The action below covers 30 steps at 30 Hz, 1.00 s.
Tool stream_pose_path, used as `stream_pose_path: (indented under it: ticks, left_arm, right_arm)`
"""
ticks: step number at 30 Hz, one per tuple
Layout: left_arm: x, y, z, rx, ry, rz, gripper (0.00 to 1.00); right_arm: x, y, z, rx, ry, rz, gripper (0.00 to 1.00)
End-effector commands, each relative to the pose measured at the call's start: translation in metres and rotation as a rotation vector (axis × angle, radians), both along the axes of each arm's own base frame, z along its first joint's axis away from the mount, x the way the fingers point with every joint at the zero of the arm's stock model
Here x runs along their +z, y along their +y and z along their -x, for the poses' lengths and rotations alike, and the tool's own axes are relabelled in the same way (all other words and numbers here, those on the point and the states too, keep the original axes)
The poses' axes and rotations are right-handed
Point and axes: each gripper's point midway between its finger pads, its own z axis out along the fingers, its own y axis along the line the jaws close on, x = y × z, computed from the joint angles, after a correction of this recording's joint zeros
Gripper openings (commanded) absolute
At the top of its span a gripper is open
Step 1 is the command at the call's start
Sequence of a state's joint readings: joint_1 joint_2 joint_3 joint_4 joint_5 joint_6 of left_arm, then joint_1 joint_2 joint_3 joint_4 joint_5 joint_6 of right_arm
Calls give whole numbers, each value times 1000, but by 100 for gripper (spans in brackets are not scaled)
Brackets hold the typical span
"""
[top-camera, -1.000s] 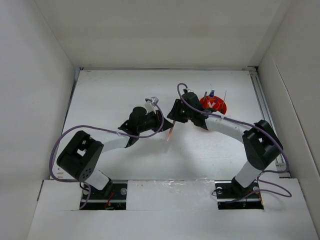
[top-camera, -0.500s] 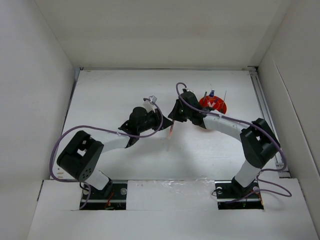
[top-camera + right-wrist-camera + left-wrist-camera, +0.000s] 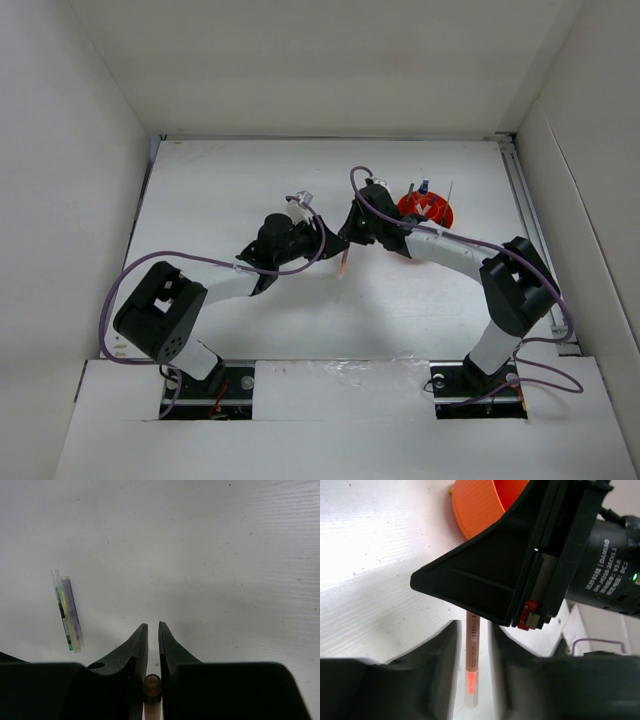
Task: Sort the stationery into containers
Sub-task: Pass the stationery from the left arm to the right, then place the stationery into the container
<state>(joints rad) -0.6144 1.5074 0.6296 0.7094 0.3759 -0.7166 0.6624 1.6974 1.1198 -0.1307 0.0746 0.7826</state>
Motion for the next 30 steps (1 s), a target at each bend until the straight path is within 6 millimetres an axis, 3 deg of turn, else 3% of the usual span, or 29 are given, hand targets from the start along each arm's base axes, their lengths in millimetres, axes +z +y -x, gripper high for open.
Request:
stream_pose_path:
  ticks: [1,4,5,7,10,14,19,25,29,30]
  left_arm:
    - [21,-6,-1,-36,-62,49,37]
    - [31,-7,0,-47,-96,64,49]
    - [26,-6,2,-47,-86,58,54]
    - [39,-4,1,-40,-125,67,58]
    - [47,0,6,-44,-160,69,61]
    - [56,10,8,-11,-202,58,61]
    - [55,26,13,39,-235,21,62]
    - [43,38,15,72,-248,-30,66]
    - [42,34,20,30,-253,-24,66]
    - [44,36,18,28,-258,-16,66]
  right_arm:
    - [14,2,-9,-14,-40,2,0]
    - [14,-1,-12,-23,-40,2,0]
    - [13,-3,-10,-23,-39,3,0]
    - [15,-7,-15,-41,-52,3,0]
    - [15,-7,-15,-42,-52,3,0]
    - [18,-21,-19,-82,-72,10,0]
    - [29,-43,-30,-136,-95,-6,0]
    - [62,-89,-45,-272,-159,-29,0]
    - [89,-138,-63,-459,-232,-36,0]
    - [97,-161,-73,-543,-265,-10,0]
